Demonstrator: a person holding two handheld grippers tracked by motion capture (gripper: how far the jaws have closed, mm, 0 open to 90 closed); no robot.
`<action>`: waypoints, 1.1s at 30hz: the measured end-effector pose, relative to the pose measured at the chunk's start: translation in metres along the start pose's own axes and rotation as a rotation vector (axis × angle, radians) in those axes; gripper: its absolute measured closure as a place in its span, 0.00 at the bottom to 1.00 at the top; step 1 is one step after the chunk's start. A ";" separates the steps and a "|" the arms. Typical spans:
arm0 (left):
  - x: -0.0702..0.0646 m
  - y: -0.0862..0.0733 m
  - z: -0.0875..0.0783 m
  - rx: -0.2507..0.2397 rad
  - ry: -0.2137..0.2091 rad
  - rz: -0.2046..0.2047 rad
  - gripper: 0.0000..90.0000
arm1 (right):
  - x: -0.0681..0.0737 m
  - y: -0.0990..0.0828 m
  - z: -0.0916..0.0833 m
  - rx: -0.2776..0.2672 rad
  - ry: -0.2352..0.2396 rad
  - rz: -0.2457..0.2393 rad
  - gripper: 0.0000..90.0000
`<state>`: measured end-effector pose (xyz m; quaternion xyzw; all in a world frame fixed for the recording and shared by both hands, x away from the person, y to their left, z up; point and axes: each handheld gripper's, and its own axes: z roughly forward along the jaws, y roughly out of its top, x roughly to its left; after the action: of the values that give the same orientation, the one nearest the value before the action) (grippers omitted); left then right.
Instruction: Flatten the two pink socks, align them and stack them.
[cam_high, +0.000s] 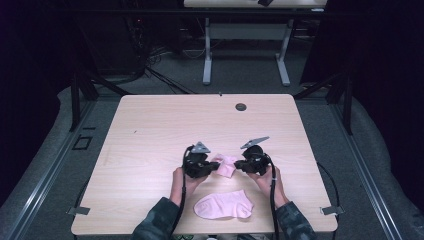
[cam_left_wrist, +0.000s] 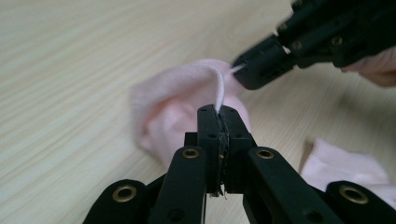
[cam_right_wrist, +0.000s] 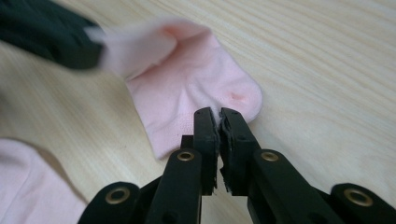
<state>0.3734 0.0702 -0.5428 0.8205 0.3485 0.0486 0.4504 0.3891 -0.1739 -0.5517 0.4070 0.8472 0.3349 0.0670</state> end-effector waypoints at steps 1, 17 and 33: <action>0.003 -0.002 -0.009 -0.022 0.008 -0.028 0.98 | 0.001 -0.001 -0.005 0.001 -0.009 -0.008 0.95; 0.032 -0.048 -0.046 0.023 0.203 -0.129 0.44 | 0.012 -0.008 -0.027 -0.053 -0.012 -0.170 0.65; 0.013 -0.041 -0.046 0.007 0.150 0.016 0.30 | 0.022 -0.018 0.007 0.054 0.063 -0.252 0.92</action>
<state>0.3435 0.1251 -0.5502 0.8190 0.3749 0.1125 0.4197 0.3658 -0.1619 -0.5651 0.2884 0.9020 0.3133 0.0710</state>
